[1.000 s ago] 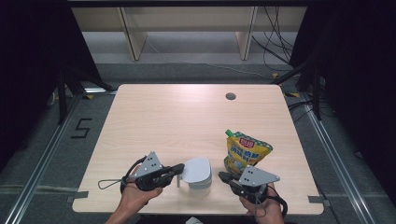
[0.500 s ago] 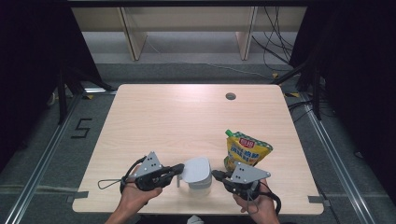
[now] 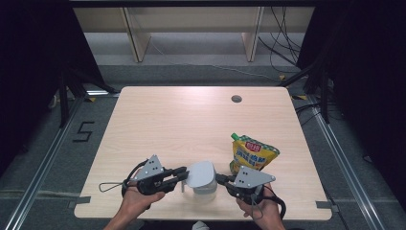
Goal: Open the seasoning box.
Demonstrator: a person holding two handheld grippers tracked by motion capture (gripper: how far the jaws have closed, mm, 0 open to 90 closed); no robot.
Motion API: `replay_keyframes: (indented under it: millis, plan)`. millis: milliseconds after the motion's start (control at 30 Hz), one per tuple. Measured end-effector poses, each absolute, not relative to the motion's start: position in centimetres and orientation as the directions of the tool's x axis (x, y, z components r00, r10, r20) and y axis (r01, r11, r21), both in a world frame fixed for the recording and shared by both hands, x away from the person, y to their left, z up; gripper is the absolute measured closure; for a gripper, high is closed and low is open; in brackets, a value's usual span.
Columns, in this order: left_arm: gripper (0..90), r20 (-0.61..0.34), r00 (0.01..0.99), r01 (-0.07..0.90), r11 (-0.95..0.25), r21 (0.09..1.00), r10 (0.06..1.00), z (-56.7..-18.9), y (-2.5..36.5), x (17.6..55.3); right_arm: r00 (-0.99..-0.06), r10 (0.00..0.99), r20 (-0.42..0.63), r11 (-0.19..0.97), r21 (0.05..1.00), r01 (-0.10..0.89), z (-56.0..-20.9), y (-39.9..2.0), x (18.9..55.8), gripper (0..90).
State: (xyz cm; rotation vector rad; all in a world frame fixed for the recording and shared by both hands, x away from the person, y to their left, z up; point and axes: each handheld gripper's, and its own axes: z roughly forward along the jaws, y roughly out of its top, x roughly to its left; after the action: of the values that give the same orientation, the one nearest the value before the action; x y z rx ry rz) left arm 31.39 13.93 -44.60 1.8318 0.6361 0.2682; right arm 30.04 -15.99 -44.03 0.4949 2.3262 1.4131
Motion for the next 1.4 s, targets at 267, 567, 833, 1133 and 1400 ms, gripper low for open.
replay_keyframes:
  millis: [267,567,833,1133,1400]
  plan:
    - [46.4,-0.105,0.792,0.296,-0.227,0.928,0.602,-45.0,16.1,29.4,-0.868,0.476,-0.138,0.425,0.901,0.089,-43.8,-15.5,30.1,90.0]
    - [39.0,-0.067,0.792,0.308,-0.303,0.902,0.607,-47.6,17.2,28.8,-0.873,0.461,-0.158,0.432,0.899,0.065,-43.3,-14.9,30.0,90.0]
    - [35.8,-0.056,0.796,0.316,-0.336,0.887,0.602,-48.4,17.2,28.6,-0.879,0.440,-0.182,0.444,0.895,0.037,-42.9,-14.3,29.8,90.0]
    - [33.2,-0.049,0.791,0.319,-0.343,0.883,0.609,-49.0,17.1,28.7,-0.883,0.437,-0.175,0.437,0.898,0.039,-42.7,-13.8,29.6,90.0]
    - [33.6,-0.029,0.809,0.296,-0.364,0.883,0.587,-49.2,16.4,28.5,-0.883,0.428,-0.195,0.440,0.898,0.015,-42.2,-12.9,29.3,90.0]
